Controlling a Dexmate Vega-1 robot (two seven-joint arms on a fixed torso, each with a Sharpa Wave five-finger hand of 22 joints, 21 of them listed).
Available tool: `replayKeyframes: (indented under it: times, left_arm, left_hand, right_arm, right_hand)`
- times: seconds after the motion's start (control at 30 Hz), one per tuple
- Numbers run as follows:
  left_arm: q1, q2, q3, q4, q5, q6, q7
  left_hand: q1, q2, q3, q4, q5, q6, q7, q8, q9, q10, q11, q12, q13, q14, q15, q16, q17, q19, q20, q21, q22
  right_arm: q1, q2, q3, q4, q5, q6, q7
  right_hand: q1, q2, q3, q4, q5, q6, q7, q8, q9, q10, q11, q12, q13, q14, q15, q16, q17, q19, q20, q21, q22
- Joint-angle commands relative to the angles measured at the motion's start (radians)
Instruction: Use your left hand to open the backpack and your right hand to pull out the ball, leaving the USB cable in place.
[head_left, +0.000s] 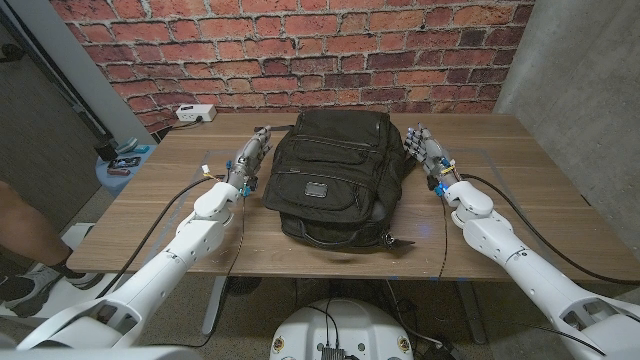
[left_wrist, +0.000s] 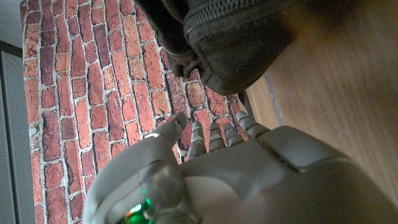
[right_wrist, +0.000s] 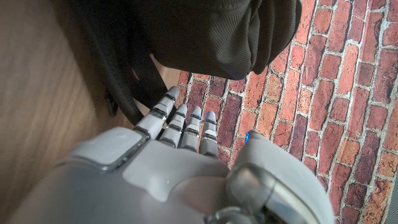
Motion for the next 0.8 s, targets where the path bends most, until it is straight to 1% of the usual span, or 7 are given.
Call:
replayKeyframes:
  times: [0.03, 0.37, 0.8]
  left_arm:
    - [0.034, 0.02, -0.007, -0.043, 0.008, 0.009, 0.024]
    - [0.059, 0.051, -0.023, -0.085, 0.011, 0.013, 0.036]
    - [0.106, 0.096, -0.043, -0.15, 0.006, 0.021, 0.035]
  left_hand:
    - [-0.216, -0.234, 0.007, -0.001, 0.004, 0.009, 0.001, 0.007, 0.003, 0.009, -0.002, 0.006, 0.003, -0.007, 0.002, 0.004, 0.005, 0.009, -0.002, 0.006, 0.003]
    - [-0.212, -0.237, 0.008, -0.005, 0.004, 0.004, -0.002, 0.005, 0.003, 0.008, -0.002, 0.004, 0.003, -0.008, 0.004, 0.003, 0.005, 0.006, -0.002, 0.004, 0.002]
    - [-0.207, -0.24, 0.008, -0.01, 0.004, 0.001, -0.003, 0.003, 0.003, 0.007, -0.003, 0.001, 0.003, -0.01, 0.003, 0.002, 0.004, 0.004, -0.001, 0.001, 0.002]
  right_arm:
    - [-0.003, 0.012, -0.007, 0.011, 0.0, 0.002, -0.008]
    - [-0.002, 0.013, -0.011, 0.004, -0.011, 0.006, -0.015]
    - [-0.039, -0.023, -0.003, -0.08, -0.033, -0.006, -0.053]
  right_hand:
    - [0.009, 0.001, 0.002, 0.003, 0.005, 0.008, 0.0, 0.005, 0.002, 0.006, 0.0, 0.007, 0.003, 0.007, -0.017, 0.005, 0.0, 0.01, -0.033, 0.004, 0.005]
    - [0.011, 0.0, 0.01, 0.0, 0.003, 0.008, 0.0, 0.004, 0.002, 0.004, -0.001, 0.005, 0.003, 0.008, -0.016, 0.005, -0.003, 0.01, -0.03, 0.002, 0.005]
    - [0.014, -0.002, 0.019, -0.003, -0.001, 0.009, 0.001, 0.002, 0.002, 0.003, -0.004, 0.004, 0.002, 0.004, -0.017, 0.003, -0.008, 0.009, -0.029, -0.001, 0.006]
